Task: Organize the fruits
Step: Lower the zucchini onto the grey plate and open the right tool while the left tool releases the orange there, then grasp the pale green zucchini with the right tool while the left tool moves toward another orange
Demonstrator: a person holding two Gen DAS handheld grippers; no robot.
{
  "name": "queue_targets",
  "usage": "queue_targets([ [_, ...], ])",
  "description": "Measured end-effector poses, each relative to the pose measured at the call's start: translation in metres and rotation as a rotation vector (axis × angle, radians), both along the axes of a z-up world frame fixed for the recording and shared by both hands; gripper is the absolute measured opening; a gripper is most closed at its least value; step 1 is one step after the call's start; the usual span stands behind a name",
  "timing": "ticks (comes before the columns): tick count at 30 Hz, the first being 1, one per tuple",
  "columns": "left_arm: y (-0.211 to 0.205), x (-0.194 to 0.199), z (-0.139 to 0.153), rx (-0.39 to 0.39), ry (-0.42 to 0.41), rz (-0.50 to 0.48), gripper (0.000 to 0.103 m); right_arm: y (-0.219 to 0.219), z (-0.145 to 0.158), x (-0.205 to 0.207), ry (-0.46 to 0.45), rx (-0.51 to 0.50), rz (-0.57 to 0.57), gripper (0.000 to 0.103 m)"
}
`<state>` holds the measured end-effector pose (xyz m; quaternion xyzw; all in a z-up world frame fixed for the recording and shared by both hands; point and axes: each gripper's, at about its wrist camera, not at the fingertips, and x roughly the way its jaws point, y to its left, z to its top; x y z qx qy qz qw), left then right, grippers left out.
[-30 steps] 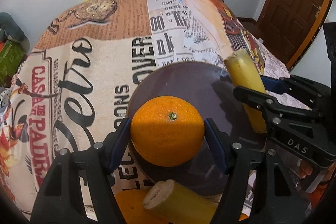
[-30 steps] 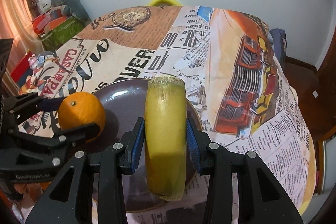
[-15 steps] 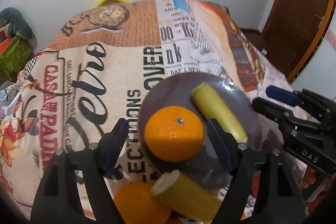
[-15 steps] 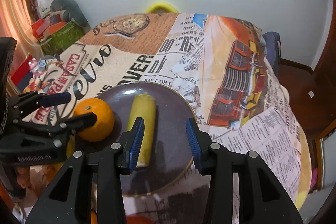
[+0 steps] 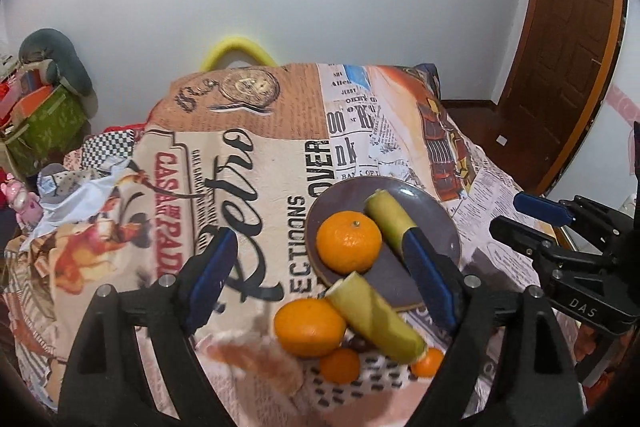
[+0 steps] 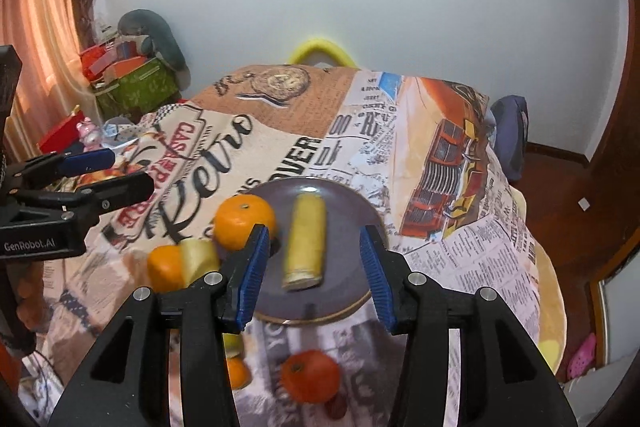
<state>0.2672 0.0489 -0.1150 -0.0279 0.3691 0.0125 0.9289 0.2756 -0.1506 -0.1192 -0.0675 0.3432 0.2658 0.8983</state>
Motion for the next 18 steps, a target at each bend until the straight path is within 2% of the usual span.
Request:
queue_targets([
  [3, 0.006, -0.019, 0.004, 0.003, -0.008, 0.005, 0.085, 0.005, 0.004, -0.015, -0.010, -0.004, 0.012, 0.044],
  [6, 0.015, -0.036, 0.003, 0.004, -0.006, 0.013, 0.085, 0.009, 0.005, -0.027, -0.019, -0.008, 0.017, 0.053],
  [10, 0.027, -0.054, -0.004, 0.007, 0.011, 0.024, 0.086, 0.020, 0.001, -0.038, -0.006, -0.015, 0.043, 0.053],
  [18, 0.050, -0.065, -0.044, -0.019, 0.105, 0.049, 0.086, 0.045, -0.022, -0.050, 0.031, -0.048, 0.083, 0.053],
])
